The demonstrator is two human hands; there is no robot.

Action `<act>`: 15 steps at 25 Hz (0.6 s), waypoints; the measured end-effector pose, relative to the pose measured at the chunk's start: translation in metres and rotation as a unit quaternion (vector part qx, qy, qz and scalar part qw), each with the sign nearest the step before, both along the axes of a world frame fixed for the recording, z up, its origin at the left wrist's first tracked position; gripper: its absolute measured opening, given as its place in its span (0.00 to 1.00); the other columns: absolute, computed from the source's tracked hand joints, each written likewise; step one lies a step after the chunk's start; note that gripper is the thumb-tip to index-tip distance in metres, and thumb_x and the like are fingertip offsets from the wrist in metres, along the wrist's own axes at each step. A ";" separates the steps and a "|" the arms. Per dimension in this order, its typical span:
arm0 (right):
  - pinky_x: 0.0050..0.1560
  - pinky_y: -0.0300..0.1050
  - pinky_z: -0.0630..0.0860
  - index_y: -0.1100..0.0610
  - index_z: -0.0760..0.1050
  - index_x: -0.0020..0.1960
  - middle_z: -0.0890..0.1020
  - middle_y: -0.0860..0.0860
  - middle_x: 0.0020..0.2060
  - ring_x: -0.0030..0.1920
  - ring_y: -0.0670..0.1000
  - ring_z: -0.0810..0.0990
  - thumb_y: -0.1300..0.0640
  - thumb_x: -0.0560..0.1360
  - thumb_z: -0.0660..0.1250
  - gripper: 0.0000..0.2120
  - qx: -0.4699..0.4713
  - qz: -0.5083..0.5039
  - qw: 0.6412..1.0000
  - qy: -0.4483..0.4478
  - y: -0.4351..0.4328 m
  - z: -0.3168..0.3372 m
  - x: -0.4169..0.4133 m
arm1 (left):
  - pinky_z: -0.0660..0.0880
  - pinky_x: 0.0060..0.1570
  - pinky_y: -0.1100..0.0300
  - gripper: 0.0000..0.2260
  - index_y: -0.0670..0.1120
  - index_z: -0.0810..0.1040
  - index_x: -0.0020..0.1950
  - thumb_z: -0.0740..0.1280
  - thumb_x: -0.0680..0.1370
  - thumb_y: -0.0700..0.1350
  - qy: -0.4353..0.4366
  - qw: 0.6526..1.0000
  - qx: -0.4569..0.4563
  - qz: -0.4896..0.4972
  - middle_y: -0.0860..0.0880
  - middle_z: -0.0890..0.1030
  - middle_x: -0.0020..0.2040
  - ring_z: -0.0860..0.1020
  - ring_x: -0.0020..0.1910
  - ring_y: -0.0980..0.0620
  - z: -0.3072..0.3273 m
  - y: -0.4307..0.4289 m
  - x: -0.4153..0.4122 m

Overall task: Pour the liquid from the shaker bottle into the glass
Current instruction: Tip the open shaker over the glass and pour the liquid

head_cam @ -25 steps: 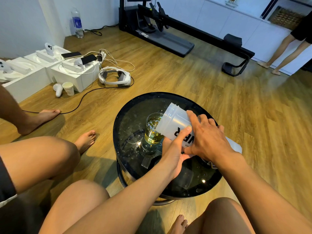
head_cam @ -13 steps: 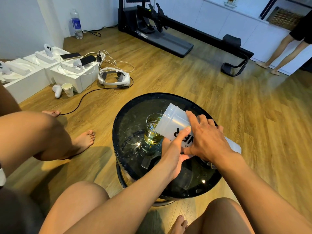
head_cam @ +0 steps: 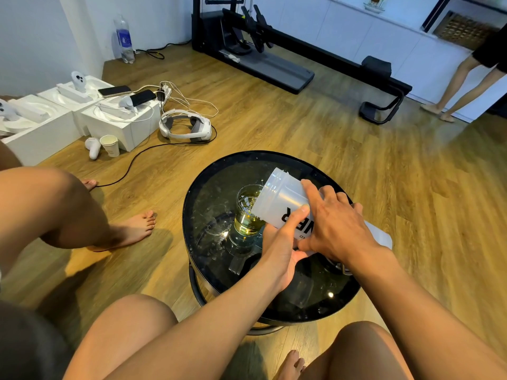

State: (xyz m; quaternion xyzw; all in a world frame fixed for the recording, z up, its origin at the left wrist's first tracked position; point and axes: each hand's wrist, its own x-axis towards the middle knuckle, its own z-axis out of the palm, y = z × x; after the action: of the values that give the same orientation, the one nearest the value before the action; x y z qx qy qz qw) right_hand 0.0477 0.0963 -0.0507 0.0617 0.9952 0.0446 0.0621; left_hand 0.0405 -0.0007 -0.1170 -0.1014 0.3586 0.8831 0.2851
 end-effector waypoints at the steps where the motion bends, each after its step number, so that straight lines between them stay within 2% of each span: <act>1: 0.58 0.58 0.68 0.48 0.44 0.76 0.66 0.56 0.66 0.62 0.59 0.69 0.37 0.61 0.74 0.56 0.000 0.000 1.000 0.001 0.000 0.000 0.000 | 0.82 0.49 0.40 0.13 0.51 0.78 0.60 0.72 0.76 0.45 0.000 1.000 0.000 0.000 0.42 0.83 0.58 0.82 0.58 0.41 0.000 0.000 0.000; 15: 0.60 0.59 0.67 0.48 0.44 0.76 0.65 0.56 0.67 0.63 0.59 0.68 0.36 0.61 0.74 0.55 0.004 0.001 1.000 -0.002 -0.002 0.002 -0.001 | 0.81 0.50 0.39 0.14 0.50 0.78 0.62 0.71 0.76 0.44 -0.002 1.000 0.004 0.003 0.41 0.83 0.59 0.82 0.58 0.41 0.000 0.000 0.000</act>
State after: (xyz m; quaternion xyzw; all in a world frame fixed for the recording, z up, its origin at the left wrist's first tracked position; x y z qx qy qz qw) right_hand 0.0469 0.0943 -0.0483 0.0605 0.9949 0.0484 0.0642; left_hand 0.0403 -0.0007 -0.1171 -0.1034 0.3541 0.8851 0.2838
